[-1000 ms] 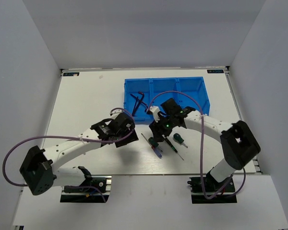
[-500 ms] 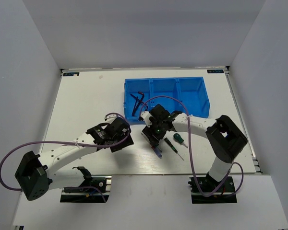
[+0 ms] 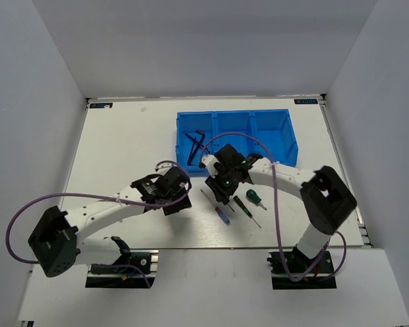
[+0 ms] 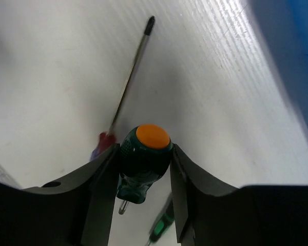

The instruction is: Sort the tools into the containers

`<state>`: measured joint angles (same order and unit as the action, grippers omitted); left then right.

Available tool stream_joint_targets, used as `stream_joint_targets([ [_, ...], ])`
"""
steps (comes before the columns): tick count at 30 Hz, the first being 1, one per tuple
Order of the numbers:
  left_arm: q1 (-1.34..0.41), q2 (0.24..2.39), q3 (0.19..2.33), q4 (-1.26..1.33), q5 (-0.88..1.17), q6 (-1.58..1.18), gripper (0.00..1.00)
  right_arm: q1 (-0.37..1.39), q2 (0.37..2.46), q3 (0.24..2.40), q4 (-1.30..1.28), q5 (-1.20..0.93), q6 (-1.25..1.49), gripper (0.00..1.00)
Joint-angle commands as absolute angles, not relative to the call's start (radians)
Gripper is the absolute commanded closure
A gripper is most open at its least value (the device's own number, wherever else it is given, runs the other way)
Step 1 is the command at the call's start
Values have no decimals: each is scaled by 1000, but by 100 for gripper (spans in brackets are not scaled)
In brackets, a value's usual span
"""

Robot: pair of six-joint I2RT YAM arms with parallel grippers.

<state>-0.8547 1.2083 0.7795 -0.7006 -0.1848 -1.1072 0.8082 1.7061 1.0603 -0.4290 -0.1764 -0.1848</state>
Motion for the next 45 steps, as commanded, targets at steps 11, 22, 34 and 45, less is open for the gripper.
stream_joint_targets([
  [11,-936,1477,982,-430,-19,-861,33,634,1534,1262,-437,129,-259,100],
  [22,-1008,1686,1288,-302,120,-775,31,474,1723,1554,-505,46,-209,19],
  [34,-1049,2052,1742,-810,15,-1142,38,161,1477,1369,-489,12,-81,74],
  [45,-1058,2210,1894,-816,18,-1209,37,20,1370,1223,-502,-162,-26,70],
])
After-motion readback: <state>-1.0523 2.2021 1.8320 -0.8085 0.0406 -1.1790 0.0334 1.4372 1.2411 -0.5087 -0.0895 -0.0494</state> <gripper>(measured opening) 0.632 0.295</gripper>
